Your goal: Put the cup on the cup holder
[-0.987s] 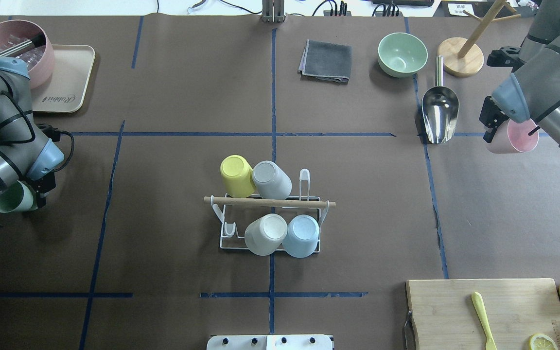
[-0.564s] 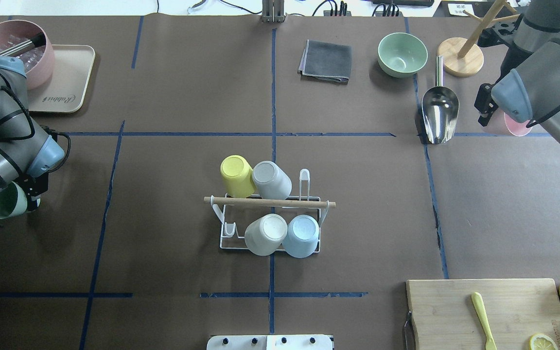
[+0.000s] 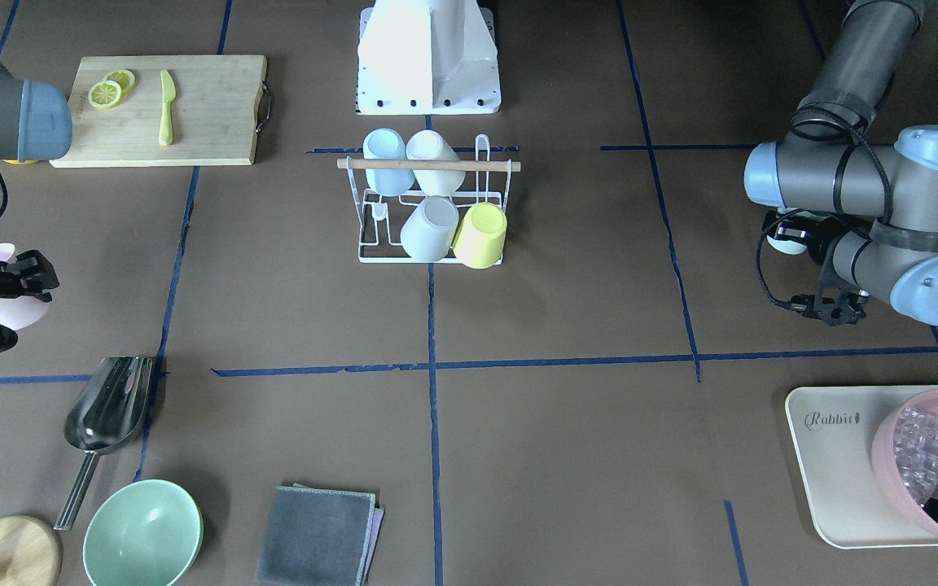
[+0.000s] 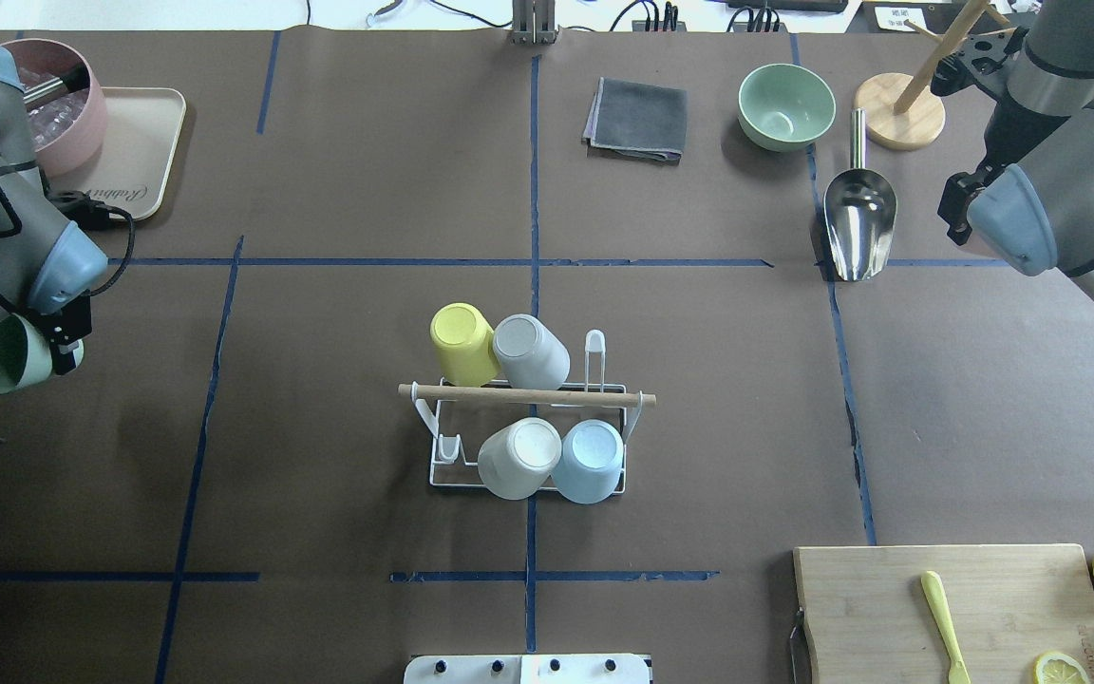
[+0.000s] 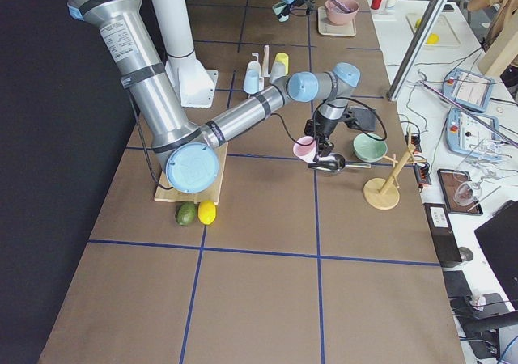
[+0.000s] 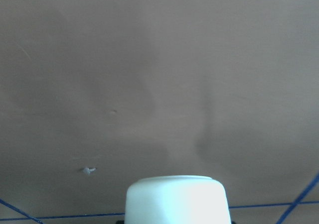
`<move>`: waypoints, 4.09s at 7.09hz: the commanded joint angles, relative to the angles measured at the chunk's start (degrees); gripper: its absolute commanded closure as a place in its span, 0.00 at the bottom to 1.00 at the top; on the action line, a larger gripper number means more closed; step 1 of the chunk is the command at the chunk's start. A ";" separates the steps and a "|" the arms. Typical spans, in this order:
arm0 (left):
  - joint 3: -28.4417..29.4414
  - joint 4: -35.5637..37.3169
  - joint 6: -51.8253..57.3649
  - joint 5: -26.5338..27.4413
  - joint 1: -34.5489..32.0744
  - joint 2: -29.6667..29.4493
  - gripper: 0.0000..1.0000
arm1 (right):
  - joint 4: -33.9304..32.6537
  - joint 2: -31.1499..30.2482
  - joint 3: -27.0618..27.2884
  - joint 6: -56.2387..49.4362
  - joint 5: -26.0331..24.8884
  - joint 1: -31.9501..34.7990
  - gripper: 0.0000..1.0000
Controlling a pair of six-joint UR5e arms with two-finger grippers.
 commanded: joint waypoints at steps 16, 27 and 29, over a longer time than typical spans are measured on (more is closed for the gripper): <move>-25.92 -111.99 -32.93 31.06 12.47 10.39 0.95 | 87.79 0.96 1.22 37.54 4.68 -7.48 1.00; -22.51 -148.52 -22.33 71.04 52.87 15.94 0.94 | 127.25 -0.55 -9.21 33.16 -41.76 -30.80 0.99; -19.62 -148.53 -19.25 72.64 52.87 14.11 0.94 | 130.86 1.22 -12.39 26.93 -41.67 -33.69 0.98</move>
